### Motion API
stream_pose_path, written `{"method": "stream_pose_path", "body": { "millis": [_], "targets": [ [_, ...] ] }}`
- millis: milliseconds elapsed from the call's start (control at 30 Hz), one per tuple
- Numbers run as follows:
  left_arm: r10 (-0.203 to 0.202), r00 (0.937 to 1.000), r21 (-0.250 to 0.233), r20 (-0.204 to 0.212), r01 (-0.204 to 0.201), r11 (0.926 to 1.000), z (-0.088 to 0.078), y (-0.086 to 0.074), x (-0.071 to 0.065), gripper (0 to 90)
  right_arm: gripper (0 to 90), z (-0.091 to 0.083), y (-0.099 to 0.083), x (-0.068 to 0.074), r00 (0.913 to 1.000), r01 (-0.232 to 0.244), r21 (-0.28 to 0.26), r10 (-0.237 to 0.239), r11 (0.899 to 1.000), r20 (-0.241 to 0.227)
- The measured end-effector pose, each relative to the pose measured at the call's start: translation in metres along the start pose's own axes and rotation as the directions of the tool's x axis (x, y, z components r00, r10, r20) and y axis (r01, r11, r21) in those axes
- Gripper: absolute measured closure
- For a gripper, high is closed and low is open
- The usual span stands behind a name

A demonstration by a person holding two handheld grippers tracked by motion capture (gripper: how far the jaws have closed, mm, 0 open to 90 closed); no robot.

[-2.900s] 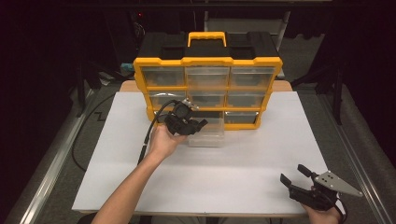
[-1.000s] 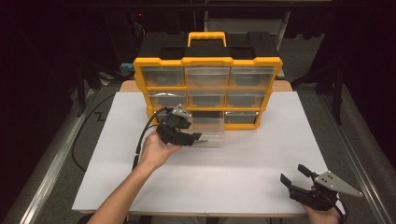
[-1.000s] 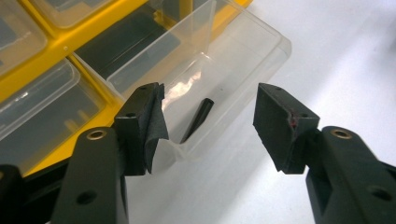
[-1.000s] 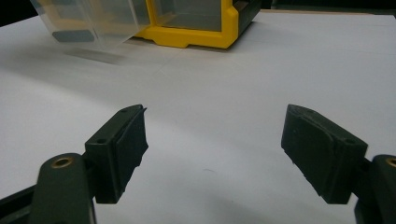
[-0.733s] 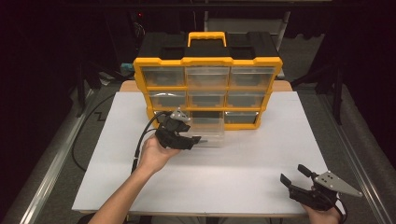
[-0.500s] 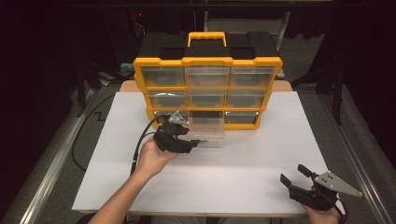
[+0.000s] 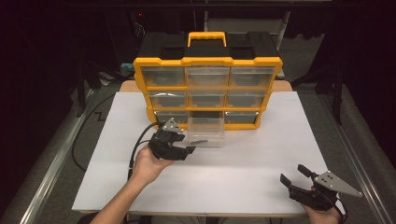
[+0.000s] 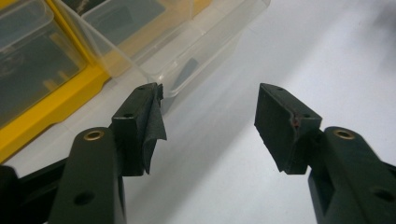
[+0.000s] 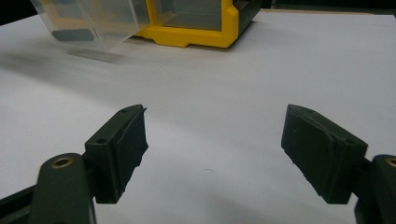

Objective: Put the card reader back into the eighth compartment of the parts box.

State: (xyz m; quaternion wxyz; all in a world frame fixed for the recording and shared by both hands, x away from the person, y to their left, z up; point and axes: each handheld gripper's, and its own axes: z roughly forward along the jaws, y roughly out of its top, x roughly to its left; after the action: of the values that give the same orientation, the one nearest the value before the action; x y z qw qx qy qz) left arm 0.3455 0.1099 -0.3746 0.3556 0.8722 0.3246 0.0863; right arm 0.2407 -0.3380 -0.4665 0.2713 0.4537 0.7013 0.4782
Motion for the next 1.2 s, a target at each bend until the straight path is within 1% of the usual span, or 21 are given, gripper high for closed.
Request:
{"method": "stream_pose_path", "body": {
  "millis": [167, 200, 467, 533, 733, 800, 1100, 1200],
  "targets": [
    [-0.009, 1.0000, 0.003, -0.004, 0.009, 1.0000, 0.001, -0.005, 0.000, 41.1, 22.3, 0.000, 0.000, 0.000, 1.0000, -0.001, 0.000, 0.001, 1.000, 0.001],
    [-0.005, 1.0000, 0.008, -0.003, 0.005, 1.0000, 0.001, -0.006, 0.001, 41.1, 22.3, 0.000, 0.000, 0.000, 1.0000, 0.000, 0.000, 0.000, 1.000, 0.002],
    [-0.021, 0.9998, 0.007, -0.001, 0.021, 0.9998, -0.001, -0.013, 0.003, 40.8, 22.3, 0.000, 0.000, 0.000, 1.0000, 0.001, 0.000, -0.001, 1.000, 0.001],
    [-0.029, 0.9996, -0.003, -0.002, 0.029, 0.9996, -0.001, -0.015, 0.004, 40.8, 22.3, 0.000, 0.000, 0.000, 1.0000, 0.000, 0.000, 0.000, 1.000, 0.001],
    [-0.040, 0.9992, -0.005, -0.003, 0.040, 0.9992, -0.003, -0.020, 0.007, 40.0, 22.3, 0.000, 0.000, 0.000, 1.0000, 0.000, 0.001, 0.000, 1.000, 0.002],
    [-0.049, 0.9988, -0.013, -0.007, 0.048, 0.9987, -0.004, -0.023, 0.008, 40.0, 22.3, 0.000, 0.000, 0.000, 1.0000, 0.000, 0.001, 0.000, 1.000, 0.002],
    [-0.070, 0.9975, -0.015, -0.011, 0.070, 0.9974, -0.006, -0.031, 0.013, 39.7, 22.3, 0.001, 0.000, 0.000, 1.0000, 0.003, 0.001, -0.003, 1.000, 0.004],
    [-0.074, 0.9970, -0.012, -0.020, 0.074, 0.9972, -0.007, -0.034, 0.014, 39.5, 22.3, 0.001, 0.000, 0.000, 1.0000, 0.005, 0.003, -0.005, 1.000, 0.004]
  ]
}}
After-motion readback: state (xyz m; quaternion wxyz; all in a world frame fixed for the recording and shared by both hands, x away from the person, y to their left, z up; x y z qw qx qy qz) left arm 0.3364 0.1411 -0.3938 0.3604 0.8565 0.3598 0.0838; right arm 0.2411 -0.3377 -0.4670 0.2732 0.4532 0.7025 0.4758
